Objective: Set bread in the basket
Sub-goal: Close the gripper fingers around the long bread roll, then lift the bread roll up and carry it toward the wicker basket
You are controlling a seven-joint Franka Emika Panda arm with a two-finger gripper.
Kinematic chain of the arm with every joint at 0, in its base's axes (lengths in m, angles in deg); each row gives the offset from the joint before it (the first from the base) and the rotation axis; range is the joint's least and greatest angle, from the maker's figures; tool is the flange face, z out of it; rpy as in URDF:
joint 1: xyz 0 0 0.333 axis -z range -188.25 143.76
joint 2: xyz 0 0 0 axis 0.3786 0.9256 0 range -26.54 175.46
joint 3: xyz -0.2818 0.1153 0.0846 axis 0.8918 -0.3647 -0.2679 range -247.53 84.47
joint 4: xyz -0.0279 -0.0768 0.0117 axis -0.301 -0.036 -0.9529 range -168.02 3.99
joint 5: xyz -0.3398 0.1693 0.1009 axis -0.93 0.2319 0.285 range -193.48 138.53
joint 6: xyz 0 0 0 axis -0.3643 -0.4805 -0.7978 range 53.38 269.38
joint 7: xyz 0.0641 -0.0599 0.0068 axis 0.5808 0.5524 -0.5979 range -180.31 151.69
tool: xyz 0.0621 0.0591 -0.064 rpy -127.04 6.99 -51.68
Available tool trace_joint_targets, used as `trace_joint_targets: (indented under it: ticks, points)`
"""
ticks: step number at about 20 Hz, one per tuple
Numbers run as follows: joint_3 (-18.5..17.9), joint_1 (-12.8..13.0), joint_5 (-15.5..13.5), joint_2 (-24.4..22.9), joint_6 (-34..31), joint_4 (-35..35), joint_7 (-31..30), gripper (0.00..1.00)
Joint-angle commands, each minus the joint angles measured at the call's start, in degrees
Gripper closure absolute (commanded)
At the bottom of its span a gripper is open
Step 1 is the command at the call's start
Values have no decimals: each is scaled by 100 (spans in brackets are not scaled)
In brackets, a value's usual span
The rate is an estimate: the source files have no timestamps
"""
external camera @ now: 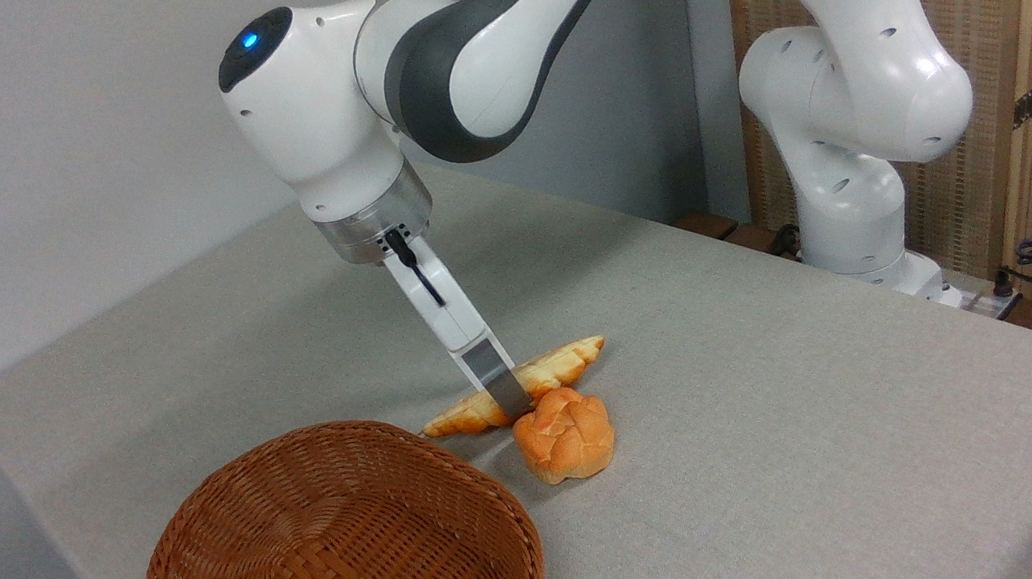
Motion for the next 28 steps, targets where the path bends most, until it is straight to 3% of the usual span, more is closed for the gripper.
trace_joint_targets:
  ticks: [1, 2, 3, 9, 12, 28]
  points:
    - [-10, 27, -17, -24, 13, -31, 114, 46]
    - [-10, 27, -17, -24, 13, -31, 114, 55]
    - [-10, 18, -17, -24, 13, -23, 114, 57]
    - [-19, 18, -17, -24, 13, -23, 194, 58]
    - [-71, 9, -70, -24, 13, -5, 194, 80]
    - [-72, 0, -87, -77, 13, 170, 185, 79]
